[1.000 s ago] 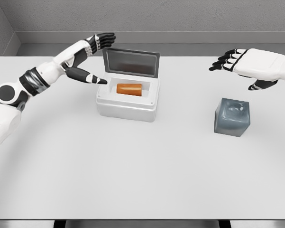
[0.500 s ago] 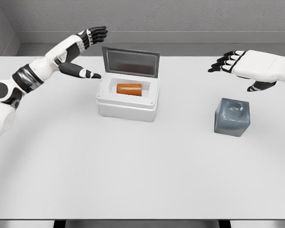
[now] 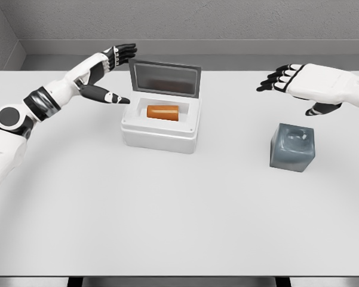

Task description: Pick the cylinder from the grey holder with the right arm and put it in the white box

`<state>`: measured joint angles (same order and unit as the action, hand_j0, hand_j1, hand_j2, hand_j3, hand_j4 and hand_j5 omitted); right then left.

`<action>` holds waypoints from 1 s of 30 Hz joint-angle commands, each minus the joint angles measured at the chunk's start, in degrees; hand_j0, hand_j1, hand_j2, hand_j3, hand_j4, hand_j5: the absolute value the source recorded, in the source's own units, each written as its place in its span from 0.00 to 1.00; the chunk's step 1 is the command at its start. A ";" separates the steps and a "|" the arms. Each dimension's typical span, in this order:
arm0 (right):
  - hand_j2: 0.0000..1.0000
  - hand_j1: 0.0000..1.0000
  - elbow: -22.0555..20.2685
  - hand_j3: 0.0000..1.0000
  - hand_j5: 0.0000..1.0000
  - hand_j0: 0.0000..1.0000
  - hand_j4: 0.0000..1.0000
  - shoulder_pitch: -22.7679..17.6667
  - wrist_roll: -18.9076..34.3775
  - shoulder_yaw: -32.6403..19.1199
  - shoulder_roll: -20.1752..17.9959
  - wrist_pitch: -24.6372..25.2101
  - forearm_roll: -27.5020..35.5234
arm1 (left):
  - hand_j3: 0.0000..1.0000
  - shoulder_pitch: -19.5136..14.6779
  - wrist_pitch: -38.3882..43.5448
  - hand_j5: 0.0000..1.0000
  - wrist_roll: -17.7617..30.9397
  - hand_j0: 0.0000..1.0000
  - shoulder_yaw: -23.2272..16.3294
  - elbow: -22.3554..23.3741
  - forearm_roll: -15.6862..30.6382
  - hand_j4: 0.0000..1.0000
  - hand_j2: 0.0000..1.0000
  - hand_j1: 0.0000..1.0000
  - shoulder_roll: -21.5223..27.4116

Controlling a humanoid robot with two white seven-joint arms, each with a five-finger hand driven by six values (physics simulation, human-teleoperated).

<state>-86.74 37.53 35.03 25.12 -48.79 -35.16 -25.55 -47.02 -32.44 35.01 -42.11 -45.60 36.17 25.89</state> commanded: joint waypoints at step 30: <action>1.00 1.00 0.00 1.00 1.00 1.00 1.00 -0.18 -0.03 0.01 0.36 0.16 0.24 | 1.00 3.07 -1.58 1.00 -0.01 1.00 0.10 -4.15 4.35 1.00 1.00 1.00 2.32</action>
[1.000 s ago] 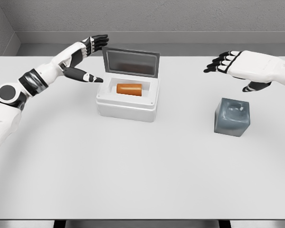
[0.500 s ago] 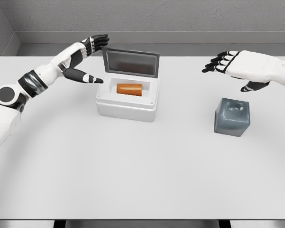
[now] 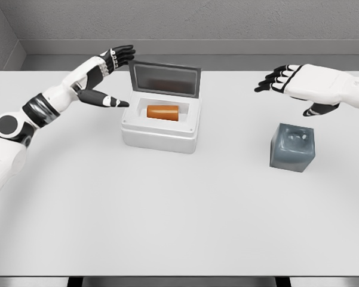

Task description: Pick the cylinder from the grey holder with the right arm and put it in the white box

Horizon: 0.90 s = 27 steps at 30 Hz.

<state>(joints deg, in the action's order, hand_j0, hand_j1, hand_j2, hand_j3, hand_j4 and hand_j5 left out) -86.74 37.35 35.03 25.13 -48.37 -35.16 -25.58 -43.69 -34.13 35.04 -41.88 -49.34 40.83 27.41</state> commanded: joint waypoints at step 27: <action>1.00 1.00 0.00 1.00 1.00 1.00 1.00 -0.26 -0.03 2.12 -0.06 0.16 0.27 | 1.00 2.99 -0.59 1.00 -0.04 1.00 -0.04 -4.01 2.50 1.00 1.00 1.00 5.38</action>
